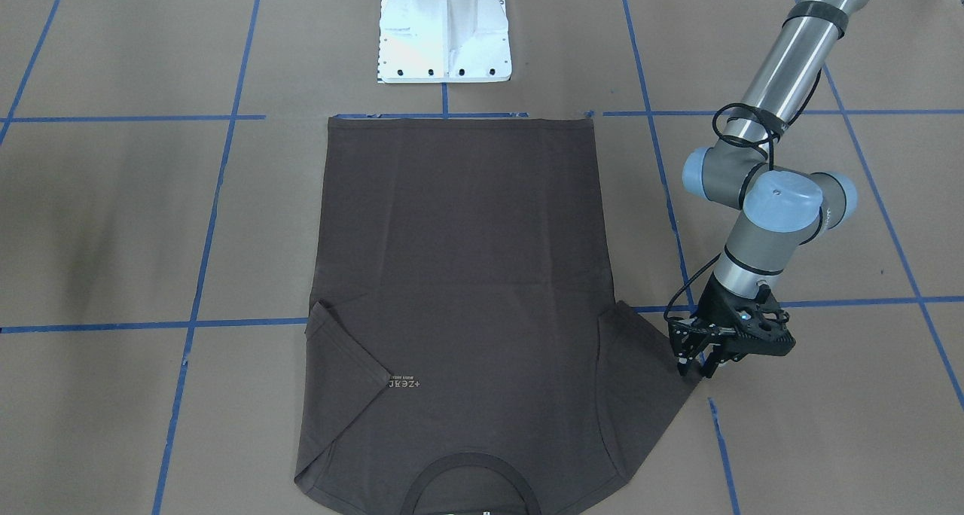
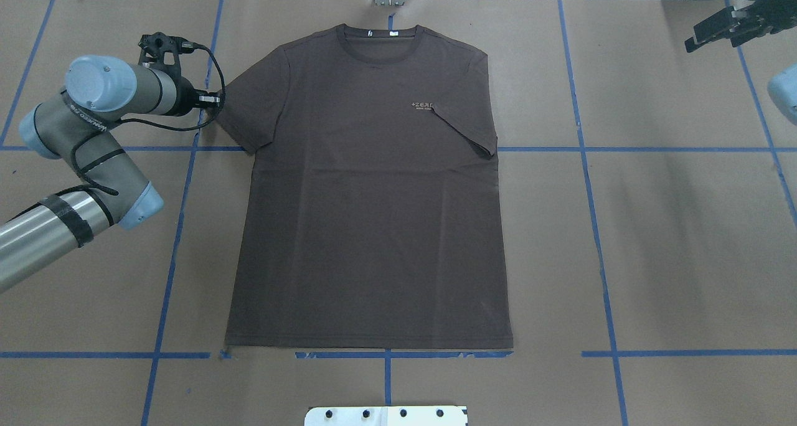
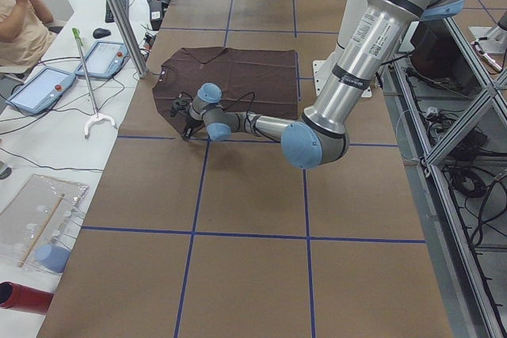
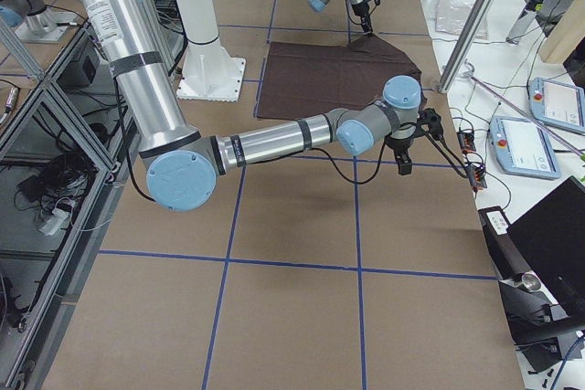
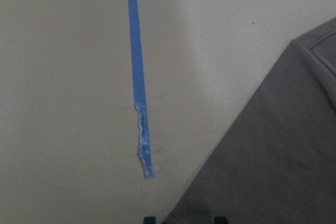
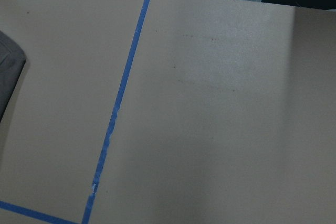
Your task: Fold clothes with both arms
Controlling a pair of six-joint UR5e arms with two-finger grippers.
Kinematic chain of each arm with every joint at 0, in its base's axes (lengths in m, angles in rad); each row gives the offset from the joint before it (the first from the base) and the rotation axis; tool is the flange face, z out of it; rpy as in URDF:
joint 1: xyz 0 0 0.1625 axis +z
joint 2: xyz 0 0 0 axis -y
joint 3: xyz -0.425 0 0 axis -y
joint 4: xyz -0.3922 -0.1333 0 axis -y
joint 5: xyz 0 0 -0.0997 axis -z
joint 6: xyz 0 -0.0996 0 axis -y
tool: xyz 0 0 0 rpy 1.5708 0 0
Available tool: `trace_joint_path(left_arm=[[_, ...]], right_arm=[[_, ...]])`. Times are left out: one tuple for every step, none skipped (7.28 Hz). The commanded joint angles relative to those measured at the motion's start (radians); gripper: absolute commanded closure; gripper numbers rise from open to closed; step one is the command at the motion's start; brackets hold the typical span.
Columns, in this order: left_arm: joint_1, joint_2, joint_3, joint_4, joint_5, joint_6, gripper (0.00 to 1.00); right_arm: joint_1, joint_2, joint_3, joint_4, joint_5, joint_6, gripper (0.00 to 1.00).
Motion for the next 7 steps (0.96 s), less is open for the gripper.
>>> trace_joint_path(left_arm=[[0.002,0.0,-0.003,0.0,0.0,-0.013,1.0],[0.002,-0.002,-0.006,0.0,0.0,-0.018,1.0],[0.005,-0.012,-0.01,0.009,0.0,-0.036,1.0],[0.005,-0.034,-0.01,0.016,-0.001,-0.053,1.0],[0.005,-0.058,-0.02,0.037,-0.003,-0.062,1.0],[0.018,-0.099,-0.07,0.163,-0.004,-0.108,1.0],[0.041,-0.157,-0.104,0.292,-0.003,-0.174,1.0]], right_arm=[[0.0,-0.002,0.0,0.0,0.0,0.001,0.0],[0.0,-0.004,0.0,0.0,0.0,0.001,0.0],[0.0,-0.004,0.0,0.0,0.0,0.001,0.0],[0.0,-0.005,0.0,0.0,0.0,-0.001,0.0],[0.0,-0.01,0.005,0.0,0.0,0.001,0.0],[0.0,-0.011,0.006,0.0,0.0,0.001,0.0],[0.0,-0.011,0.008,0.0,-0.002,0.001,0.0]])
